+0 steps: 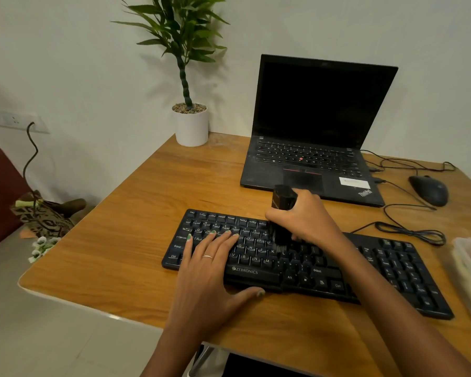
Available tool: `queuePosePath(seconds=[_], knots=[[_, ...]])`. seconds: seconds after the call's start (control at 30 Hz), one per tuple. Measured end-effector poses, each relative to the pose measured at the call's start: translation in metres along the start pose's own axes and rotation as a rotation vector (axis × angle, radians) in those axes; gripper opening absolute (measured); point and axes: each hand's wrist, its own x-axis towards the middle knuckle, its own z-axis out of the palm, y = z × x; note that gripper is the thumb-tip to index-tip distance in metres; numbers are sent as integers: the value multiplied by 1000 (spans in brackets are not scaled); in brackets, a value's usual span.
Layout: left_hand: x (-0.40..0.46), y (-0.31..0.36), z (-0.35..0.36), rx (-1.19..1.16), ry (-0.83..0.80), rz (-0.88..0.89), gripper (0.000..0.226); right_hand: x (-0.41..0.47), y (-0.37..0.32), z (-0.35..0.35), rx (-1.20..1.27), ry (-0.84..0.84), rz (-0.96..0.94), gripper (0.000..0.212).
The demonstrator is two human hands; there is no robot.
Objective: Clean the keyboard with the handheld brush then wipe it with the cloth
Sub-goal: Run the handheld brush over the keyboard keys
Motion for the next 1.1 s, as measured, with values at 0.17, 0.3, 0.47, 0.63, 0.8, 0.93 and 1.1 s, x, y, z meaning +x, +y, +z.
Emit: queuePosePath(seconds=[0.17,0.3,0.47,0.63,0.8,0.93,1.1], knots=[[-1,0,0,2,-10,10,96,4,4,-2,11,154,5,20],[0,0,0,-1,-10,10,95,1,1,-5,10,-39,23,22],[-1,0,1,3,-1,17,92,4,3,-2,32,105,-2,20],[-1,-1,1,4,-3,21,92,6,-1,-7,-18,46,11,20],[-1,-2,2,1,-1,6,94,-2,-5,-1,-20,-70,15,23],[-2,-1,3,7,0,16,93,6,-3,-5,-7,68,13,20],[-1,-1,3,10,10,8,93,0,-8,0,-37,-77,3,23]])
